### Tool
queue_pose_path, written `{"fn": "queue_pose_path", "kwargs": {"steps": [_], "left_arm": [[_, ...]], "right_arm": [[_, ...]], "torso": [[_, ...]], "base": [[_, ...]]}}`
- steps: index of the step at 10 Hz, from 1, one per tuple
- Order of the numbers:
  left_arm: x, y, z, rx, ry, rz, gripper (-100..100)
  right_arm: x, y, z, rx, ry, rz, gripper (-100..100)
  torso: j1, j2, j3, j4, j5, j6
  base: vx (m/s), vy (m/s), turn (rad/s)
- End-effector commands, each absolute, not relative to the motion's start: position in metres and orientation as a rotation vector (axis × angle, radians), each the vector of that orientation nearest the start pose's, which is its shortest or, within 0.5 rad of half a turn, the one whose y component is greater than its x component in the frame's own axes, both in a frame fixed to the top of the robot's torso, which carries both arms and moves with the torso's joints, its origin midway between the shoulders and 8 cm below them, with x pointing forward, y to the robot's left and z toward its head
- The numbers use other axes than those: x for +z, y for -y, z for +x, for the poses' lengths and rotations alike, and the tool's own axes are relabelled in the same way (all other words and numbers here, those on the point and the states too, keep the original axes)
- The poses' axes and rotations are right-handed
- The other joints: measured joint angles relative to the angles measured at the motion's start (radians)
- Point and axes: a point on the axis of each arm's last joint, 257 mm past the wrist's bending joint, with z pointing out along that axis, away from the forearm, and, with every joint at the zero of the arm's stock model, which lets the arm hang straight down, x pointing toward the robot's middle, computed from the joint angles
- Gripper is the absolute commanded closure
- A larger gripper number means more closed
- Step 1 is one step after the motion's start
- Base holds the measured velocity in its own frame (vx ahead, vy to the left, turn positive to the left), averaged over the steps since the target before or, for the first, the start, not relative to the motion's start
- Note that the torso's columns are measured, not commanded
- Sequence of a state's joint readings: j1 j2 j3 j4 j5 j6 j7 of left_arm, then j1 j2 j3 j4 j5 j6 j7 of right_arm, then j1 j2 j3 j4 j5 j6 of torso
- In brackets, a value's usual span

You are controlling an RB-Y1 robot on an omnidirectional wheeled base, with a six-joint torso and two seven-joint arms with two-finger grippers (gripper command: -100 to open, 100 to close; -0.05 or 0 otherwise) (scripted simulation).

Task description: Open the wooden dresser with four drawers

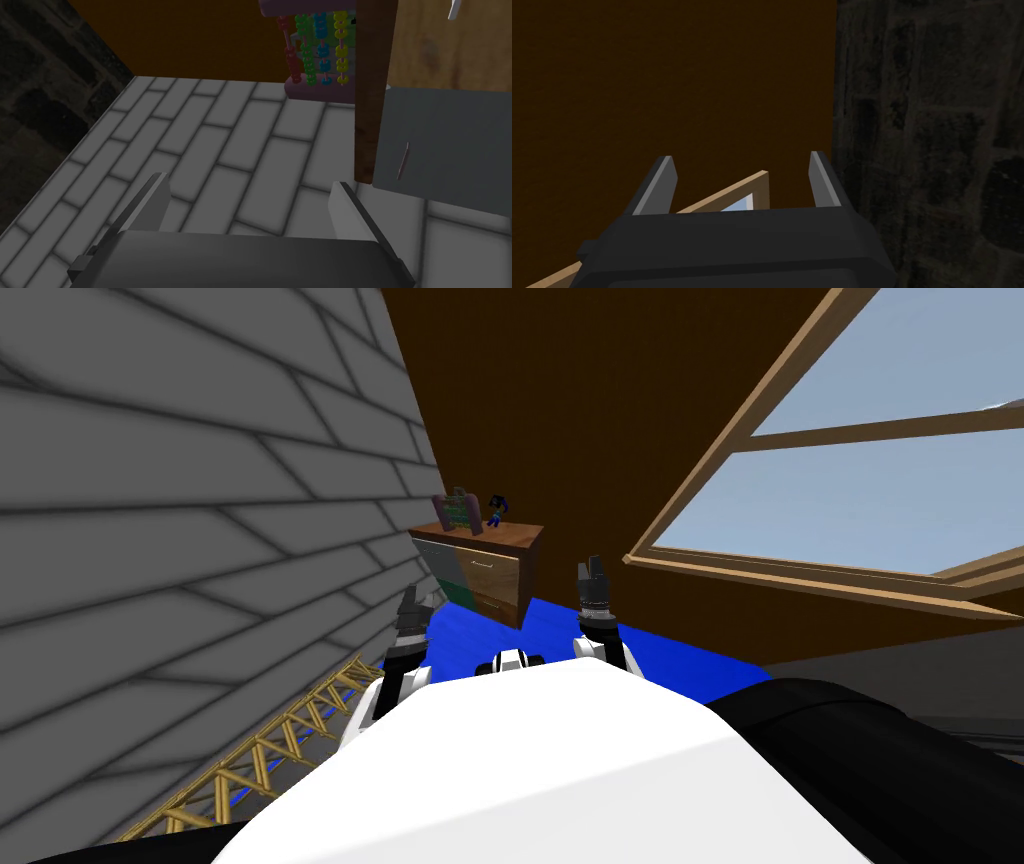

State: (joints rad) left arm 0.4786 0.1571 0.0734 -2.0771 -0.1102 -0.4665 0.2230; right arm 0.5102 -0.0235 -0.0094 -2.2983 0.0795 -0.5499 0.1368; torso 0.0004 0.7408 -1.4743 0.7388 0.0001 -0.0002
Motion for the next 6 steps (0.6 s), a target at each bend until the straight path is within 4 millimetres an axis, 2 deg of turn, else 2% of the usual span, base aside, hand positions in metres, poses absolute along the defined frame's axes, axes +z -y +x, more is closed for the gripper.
{"fn": "queue_pose_path", "kwargs": {"steps": [1, 3, 6], "left_arm": [[-0.092, -0.305, 0.391, -1.256, -0.95, -0.761, -100], [-0.102, -0.307, 0.395, -1.24, -0.977, -0.763, -100], [-0.126, -0.315, 0.403, -1.194, -1.056, -0.761, -100]], "right_arm": [[0.038, 0.268, 0.332, 1.127, -0.664, 0.489, 0], [0.038, 0.268, 0.332, 1.127, -0.665, 0.489, 0], [0.038, 0.268, 0.332, 1.127, -0.665, 0.489, 0]], "torso": [[-0.001, -0.002, -0.001, 0.0, 0.0, 0.0], [-0.001, -0.003, -0.002, -0.001, 0.0, 0.0], [0.0, -0.002, -0.001, -0.001, 0.0, 0.0]], "base": [[0.104, -0.042, -0.29], [0.077, -0.046, -0.14], [0.079, -0.029, -0.217]]}}
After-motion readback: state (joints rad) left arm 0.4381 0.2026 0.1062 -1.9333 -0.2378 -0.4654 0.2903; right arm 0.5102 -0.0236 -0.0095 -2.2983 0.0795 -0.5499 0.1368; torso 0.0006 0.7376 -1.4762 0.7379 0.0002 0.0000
